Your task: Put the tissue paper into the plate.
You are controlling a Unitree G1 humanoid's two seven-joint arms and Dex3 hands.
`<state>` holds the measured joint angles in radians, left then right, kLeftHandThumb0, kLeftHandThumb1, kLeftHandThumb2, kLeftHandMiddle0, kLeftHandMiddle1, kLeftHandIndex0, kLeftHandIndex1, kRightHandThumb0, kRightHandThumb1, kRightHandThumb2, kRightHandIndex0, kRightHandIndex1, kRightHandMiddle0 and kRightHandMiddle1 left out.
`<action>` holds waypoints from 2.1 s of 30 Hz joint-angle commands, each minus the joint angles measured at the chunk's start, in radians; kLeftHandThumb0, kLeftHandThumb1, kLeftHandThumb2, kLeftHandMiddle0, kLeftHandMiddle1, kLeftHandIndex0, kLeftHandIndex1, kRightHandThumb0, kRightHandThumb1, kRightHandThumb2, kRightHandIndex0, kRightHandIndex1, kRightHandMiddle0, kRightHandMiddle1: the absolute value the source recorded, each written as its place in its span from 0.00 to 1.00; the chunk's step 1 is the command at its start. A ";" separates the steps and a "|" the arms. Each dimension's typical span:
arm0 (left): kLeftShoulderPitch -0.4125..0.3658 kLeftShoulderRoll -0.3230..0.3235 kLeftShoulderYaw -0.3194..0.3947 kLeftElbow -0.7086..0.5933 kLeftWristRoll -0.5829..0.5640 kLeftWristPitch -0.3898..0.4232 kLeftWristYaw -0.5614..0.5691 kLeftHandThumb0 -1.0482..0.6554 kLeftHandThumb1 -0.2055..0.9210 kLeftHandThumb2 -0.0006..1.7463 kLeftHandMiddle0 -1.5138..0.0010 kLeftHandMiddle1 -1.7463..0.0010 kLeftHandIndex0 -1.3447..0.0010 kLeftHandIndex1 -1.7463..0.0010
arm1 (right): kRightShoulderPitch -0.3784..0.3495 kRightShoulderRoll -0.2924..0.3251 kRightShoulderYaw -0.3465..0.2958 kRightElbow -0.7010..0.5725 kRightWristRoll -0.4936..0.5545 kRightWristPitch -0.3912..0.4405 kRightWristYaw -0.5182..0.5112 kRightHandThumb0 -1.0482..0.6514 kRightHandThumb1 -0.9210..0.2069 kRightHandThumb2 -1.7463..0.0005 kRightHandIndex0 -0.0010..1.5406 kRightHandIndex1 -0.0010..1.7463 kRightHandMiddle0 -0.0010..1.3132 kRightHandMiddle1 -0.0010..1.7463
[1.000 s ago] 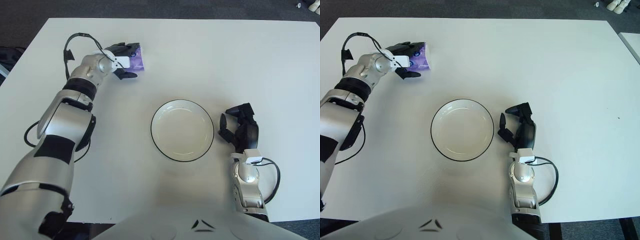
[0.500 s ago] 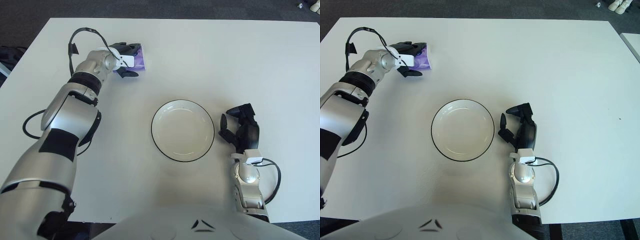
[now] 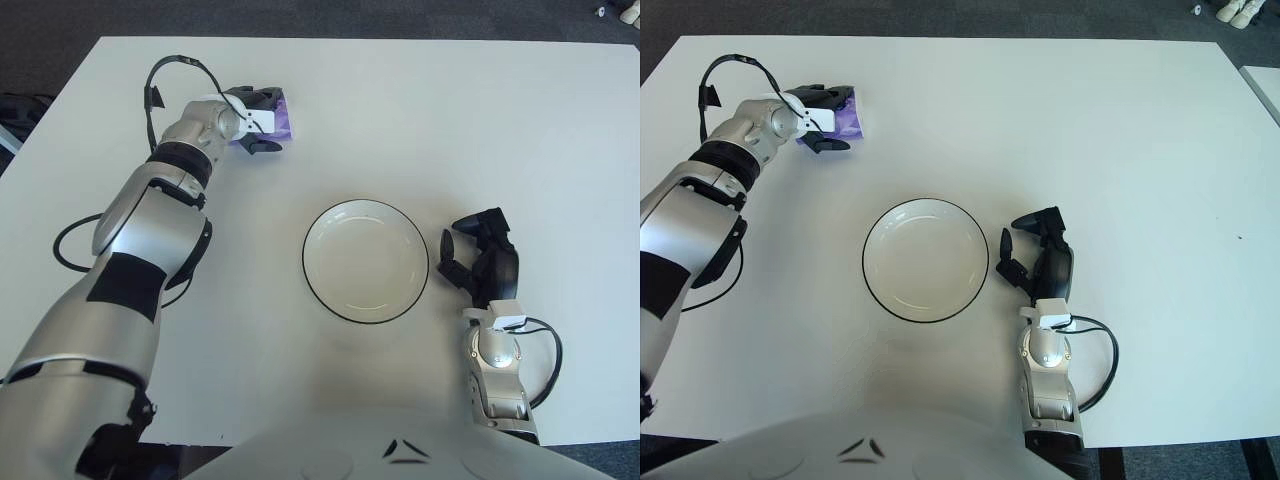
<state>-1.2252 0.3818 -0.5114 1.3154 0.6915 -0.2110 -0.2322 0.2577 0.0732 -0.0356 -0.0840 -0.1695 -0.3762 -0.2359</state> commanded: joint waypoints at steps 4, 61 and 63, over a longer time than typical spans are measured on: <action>0.132 -0.052 0.025 0.047 -0.039 0.040 -0.024 0.09 0.71 0.46 1.00 1.00 1.00 1.00 | 0.056 0.003 -0.004 0.045 0.007 0.035 0.004 0.38 0.32 0.42 0.33 0.89 0.32 1.00; 0.373 -0.132 0.077 0.060 -0.082 -0.090 0.489 0.61 0.22 0.92 0.50 0.00 0.50 0.04 | 0.102 -0.004 -0.017 0.009 0.016 0.035 0.015 0.37 0.35 0.39 0.32 0.91 0.34 1.00; 0.378 -0.133 0.073 0.059 -0.081 -0.092 0.512 0.61 0.21 0.93 0.49 0.00 0.49 0.05 | 0.104 -0.005 -0.016 0.007 0.015 0.035 0.016 0.37 0.35 0.39 0.32 0.91 0.34 1.00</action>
<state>-1.0169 0.2939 -0.3929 1.2966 0.5631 -0.3333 0.3259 0.3004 0.0686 -0.0440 -0.1155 -0.1695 -0.3855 -0.2287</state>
